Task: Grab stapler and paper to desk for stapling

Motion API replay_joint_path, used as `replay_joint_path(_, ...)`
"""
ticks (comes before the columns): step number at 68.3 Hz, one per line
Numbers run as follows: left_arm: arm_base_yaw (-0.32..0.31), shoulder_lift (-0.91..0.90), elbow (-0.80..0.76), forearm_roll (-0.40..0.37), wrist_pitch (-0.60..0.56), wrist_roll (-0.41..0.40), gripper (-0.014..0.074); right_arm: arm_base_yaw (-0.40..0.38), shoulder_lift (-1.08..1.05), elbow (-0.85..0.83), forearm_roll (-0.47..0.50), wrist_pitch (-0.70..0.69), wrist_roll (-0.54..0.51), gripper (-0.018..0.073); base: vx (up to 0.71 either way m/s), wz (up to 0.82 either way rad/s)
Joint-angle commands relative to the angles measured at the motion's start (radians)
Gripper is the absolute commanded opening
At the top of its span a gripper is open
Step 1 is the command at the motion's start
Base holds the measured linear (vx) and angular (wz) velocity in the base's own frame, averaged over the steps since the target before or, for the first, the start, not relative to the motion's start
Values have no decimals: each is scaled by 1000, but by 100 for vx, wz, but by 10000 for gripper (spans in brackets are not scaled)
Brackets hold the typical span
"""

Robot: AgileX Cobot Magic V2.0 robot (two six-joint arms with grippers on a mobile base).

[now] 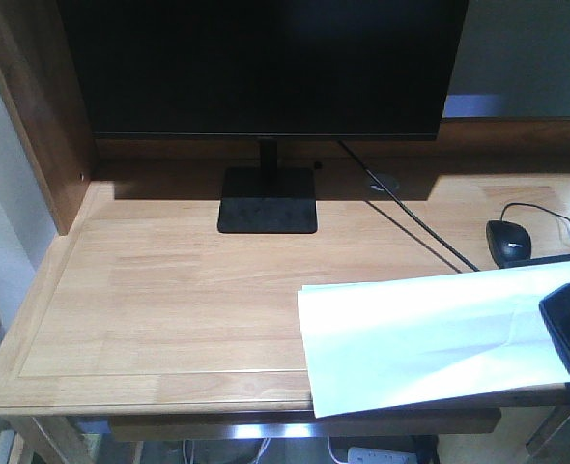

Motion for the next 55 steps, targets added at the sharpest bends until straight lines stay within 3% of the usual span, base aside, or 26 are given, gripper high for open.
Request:
replay_joint_path(1, -4, 14, -30, -7, -107, -1, -6, 0, 1, 25, 15, -137, -14, -1, 0, 0)
replay_joint_path(55, -4, 15, -30, -8, -112, -2, -6, 0, 1, 25, 15, -137, -14, -1, 0, 0)
